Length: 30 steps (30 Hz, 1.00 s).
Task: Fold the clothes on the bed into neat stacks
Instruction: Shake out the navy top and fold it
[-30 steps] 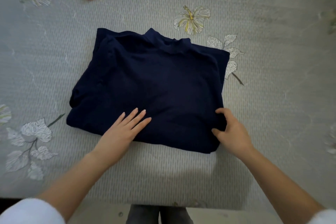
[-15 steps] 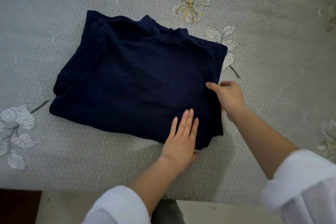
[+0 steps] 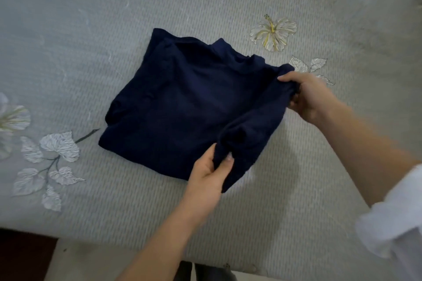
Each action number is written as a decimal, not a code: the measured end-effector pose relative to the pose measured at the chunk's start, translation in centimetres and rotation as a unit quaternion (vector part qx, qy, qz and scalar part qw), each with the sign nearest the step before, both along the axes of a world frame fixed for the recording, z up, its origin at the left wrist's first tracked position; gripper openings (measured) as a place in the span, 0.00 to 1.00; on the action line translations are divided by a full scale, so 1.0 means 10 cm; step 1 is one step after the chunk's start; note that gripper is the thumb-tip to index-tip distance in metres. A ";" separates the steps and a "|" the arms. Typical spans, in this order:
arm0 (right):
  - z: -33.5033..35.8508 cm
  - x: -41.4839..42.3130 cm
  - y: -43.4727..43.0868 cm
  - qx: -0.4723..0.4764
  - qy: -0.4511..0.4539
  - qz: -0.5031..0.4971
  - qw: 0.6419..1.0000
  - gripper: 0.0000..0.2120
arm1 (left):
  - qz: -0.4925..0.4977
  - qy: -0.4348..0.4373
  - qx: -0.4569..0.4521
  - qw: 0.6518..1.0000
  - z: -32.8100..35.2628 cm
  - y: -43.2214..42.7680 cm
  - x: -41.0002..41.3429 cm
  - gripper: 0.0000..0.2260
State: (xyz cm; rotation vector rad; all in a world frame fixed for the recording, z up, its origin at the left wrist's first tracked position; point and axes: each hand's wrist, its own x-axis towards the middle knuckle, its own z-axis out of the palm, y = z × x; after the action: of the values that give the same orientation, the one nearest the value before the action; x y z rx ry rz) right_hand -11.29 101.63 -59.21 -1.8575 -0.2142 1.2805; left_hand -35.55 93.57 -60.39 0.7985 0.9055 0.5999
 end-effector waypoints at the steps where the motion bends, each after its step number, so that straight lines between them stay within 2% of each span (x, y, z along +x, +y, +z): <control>1: 0.05 -0.10 0.12 0.014 -0.017 0.003 1.000 0.13 | 0.036 -0.039 -0.051 0.997 0.01 0.06 -0.11 0.12; 3: 0.12 -0.35 0.36 0.036 -0.050 0.023 0.998 0.09 | 0.101 -0.105 -0.128 0.981 0.02 0.17 -0.33 0.15; 6: 0.17 -0.78 0.70 0.068 -0.098 0.073 0.990 0.08 | 0.196 -0.157 -0.173 0.952 -0.02 0.29 -0.62 0.18; 11: 0.13 -1.50 1.22 0.103 -0.145 0.154 0.972 0.05 | 0.303 -0.156 -0.188 0.921 -0.14 0.48 -1.03 0.19; 12: 0.10 -1.63 1.28 0.107 -0.144 0.188 0.965 0.07 | 0.324 -0.142 -0.189 0.916 -0.17 0.52 -1.11 0.18; 15: -0.06 -1.86 1.31 0.080 -0.175 0.281 0.940 0.28 | 0.381 -0.063 -0.230 0.893 -0.29 0.56 -1.28 0.12; 18: -0.25 -1.79 1.14 0.053 -0.304 0.299 0.903 0.25 | 0.389 0.064 -0.227 0.891 -0.37 0.52 -1.33 0.13; 20: -0.36 -1.66 0.97 0.032 -0.366 0.241 0.898 0.24 | 0.385 0.177 -0.179 0.888 -0.37 0.46 -1.32 0.11; 22: -0.46 -1.54 0.82 -0.004 -0.414 0.167 0.895 0.27 | 0.389 0.227 -0.169 0.877 -0.35 0.41 -1.28 0.12; 24: -0.53 -1.47 0.72 -0.068 -0.394 0.094 0.912 0.32 | 0.380 0.198 -0.195 0.882 -0.32 0.37 -1.21 0.20; 26: -0.58 -1.41 0.68 -0.107 -0.303 0.046 0.946 0.30 | 0.352 0.174 -0.209 0.896 -0.30 0.36 -1.12 0.29; 28: -0.58 -1.35 0.67 -0.084 -0.197 0.051 0.976 0.17 | 0.325 0.182 -0.184 0.910 -0.30 0.36 -1.04 0.32; 30: -0.52 -1.27 0.66 -0.050 -0.153 0.051 0.986 0.05 | 0.319 0.208 -0.155 0.912 -0.32 0.40 -1.00 0.27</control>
State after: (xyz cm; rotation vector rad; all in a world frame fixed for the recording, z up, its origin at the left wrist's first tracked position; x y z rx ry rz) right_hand -24.01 108.18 -64.42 -2.1511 -0.4190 1.0843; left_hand -45.56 97.62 -63.55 0.3258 1.6402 0.8392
